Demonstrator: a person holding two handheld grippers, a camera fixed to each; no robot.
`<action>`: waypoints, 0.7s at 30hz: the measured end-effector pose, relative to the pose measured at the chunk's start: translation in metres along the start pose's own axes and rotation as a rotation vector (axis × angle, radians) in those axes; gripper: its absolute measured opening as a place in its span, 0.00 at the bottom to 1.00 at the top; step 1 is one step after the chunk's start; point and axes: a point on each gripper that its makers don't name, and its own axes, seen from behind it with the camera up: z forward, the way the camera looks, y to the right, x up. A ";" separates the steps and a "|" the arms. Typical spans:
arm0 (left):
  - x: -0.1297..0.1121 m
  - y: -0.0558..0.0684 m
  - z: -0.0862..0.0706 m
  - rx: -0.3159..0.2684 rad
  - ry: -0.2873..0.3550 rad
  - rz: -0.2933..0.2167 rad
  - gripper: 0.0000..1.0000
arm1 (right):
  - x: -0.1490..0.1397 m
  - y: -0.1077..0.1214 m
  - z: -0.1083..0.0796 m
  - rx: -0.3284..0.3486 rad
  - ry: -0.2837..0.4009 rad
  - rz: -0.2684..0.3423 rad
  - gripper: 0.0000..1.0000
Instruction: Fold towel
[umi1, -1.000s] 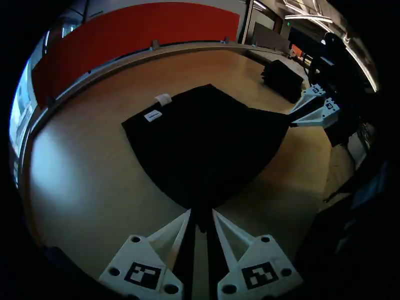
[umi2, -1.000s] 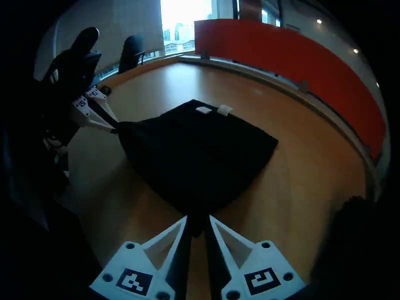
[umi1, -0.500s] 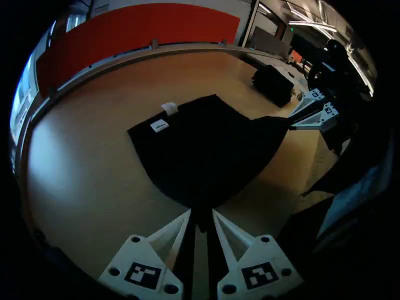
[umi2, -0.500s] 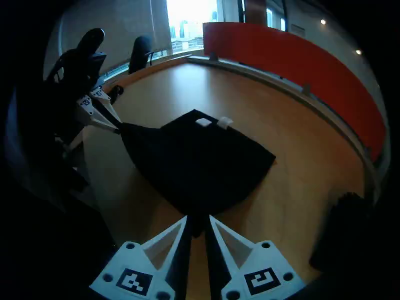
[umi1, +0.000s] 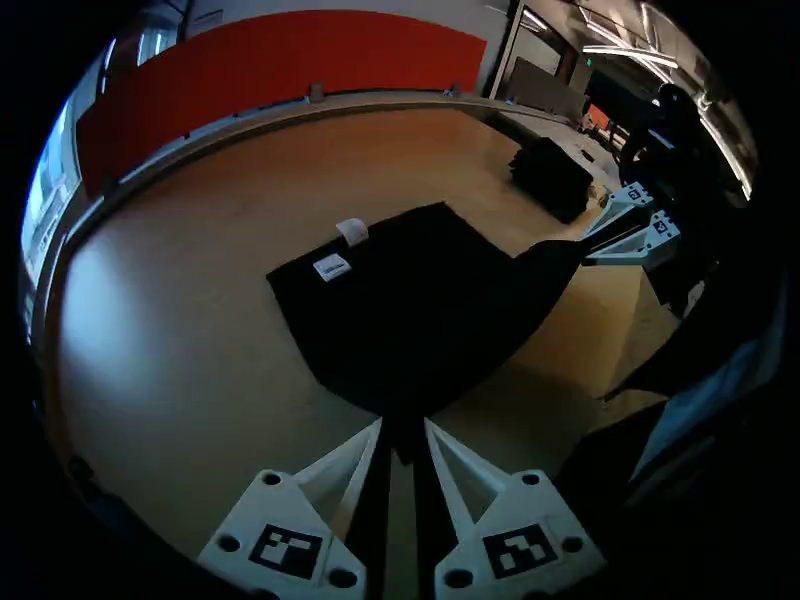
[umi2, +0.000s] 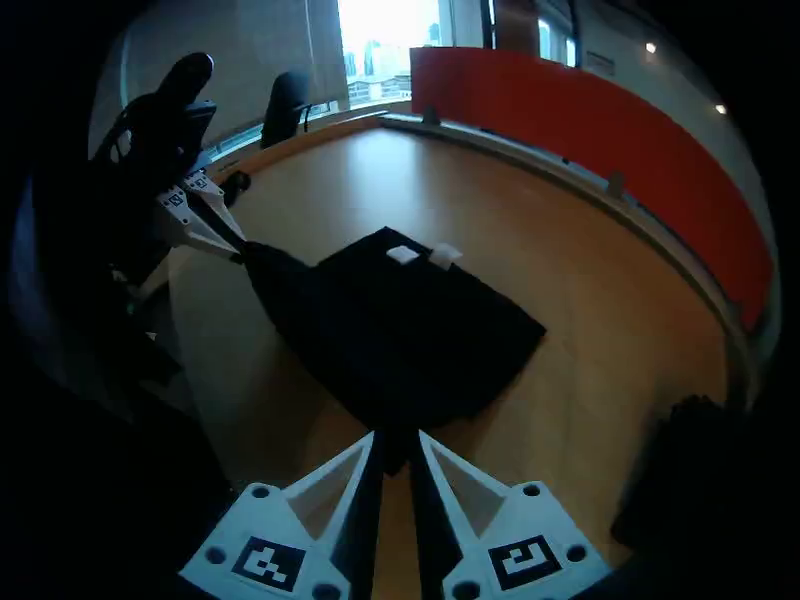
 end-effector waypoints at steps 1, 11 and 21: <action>0.003 -0.002 0.000 0.003 0.002 0.001 0.13 | 0.002 0.003 0.001 -0.004 0.003 -0.003 0.17; 0.037 -0.028 0.014 0.048 0.000 0.032 0.13 | 0.029 0.039 0.019 -0.043 0.014 -0.036 0.17; 0.078 -0.064 0.032 0.123 -0.007 0.015 0.13 | 0.058 0.078 0.041 -0.084 0.023 -0.074 0.17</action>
